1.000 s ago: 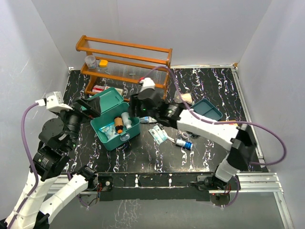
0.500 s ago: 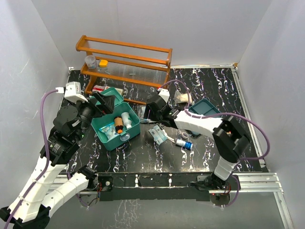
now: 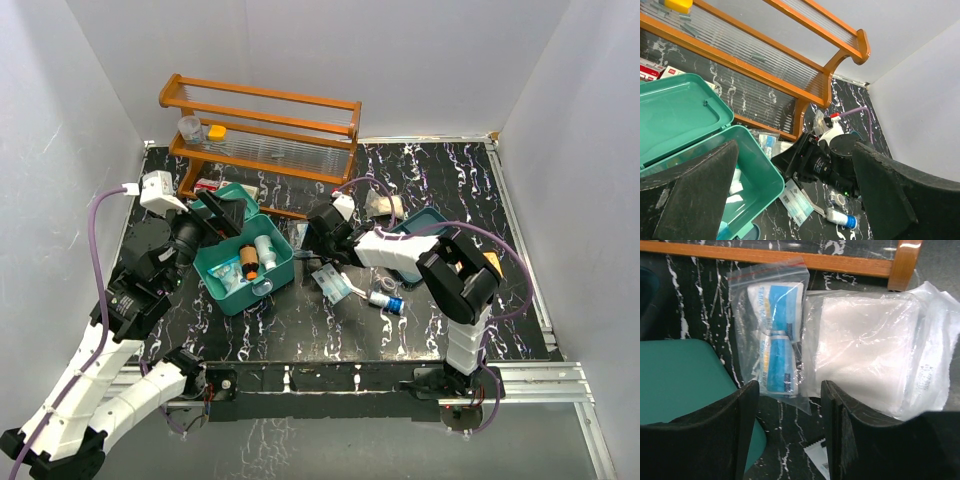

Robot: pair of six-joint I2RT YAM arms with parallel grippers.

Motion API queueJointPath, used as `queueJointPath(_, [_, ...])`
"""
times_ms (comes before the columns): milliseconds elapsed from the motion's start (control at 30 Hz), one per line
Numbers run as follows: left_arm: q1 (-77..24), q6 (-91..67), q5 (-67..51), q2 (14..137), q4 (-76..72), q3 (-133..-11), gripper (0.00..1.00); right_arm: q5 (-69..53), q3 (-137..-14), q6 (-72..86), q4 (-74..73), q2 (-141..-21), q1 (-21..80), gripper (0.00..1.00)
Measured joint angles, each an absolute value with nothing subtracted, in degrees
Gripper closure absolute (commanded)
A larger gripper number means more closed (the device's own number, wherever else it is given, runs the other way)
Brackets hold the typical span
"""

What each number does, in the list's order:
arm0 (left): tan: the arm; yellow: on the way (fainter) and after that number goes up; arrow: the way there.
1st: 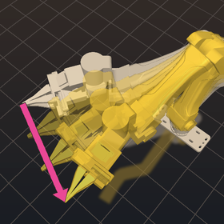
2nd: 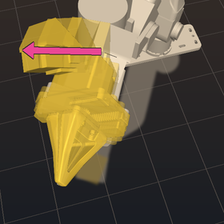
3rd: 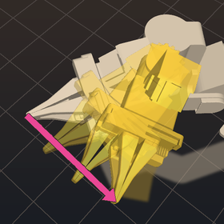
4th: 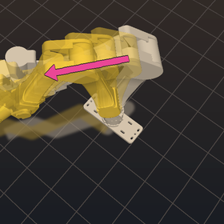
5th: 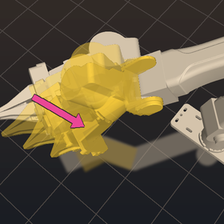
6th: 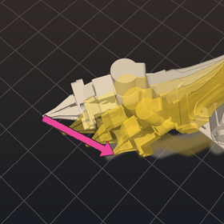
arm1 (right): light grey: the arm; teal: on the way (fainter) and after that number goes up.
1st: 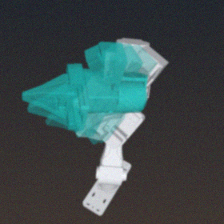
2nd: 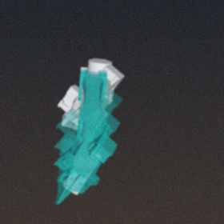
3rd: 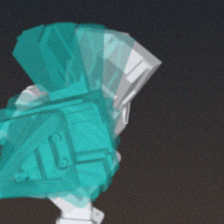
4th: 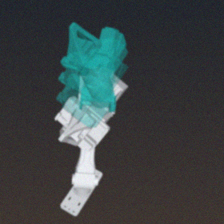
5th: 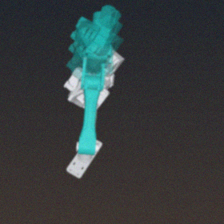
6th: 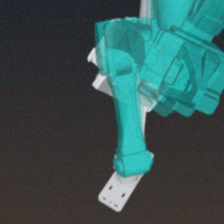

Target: Organize the medicine kit

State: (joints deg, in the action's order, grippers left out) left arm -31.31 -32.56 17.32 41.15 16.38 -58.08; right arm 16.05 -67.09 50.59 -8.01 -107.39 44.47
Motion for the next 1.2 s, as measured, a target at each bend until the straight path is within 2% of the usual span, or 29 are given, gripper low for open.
queueJointPath(300, [-31.3, -33.3, 17.4, 41.1, 16.8, -58.1, 0.04, 14.7, -67.1, 51.8, -5.6, -107.6, 44.0, 0.56])
queueJointPath(533, [-31.3, -33.7, 18.3, 40.6, 17.2, -58.1, 0.04, 14.6, -67.7, 52.0, -5.9, -107.9, 43.7, 0.66])
queueJointPath(733, [-31.3, -33.7, 19.0, 40.1, 17.7, -58.1, 0.04, 13.6, -70.2, 52.0, -5.8, -111.1, 43.4, 0.57])
queueJointPath(867, [-31.3, -33.7, 19.1, 40.1, 18.2, -58.1, 0.04, 13.0, -71.6, 51.9, -6.2, -112.7, 43.3, 0.67])
queueJointPath(1200, [-31.3, -33.7, 19.1, 40.2, 18.2, -58.1, 0.04, 12.5, -71.9, 51.2, -6.6, -112.7, 43.4, 0.54])
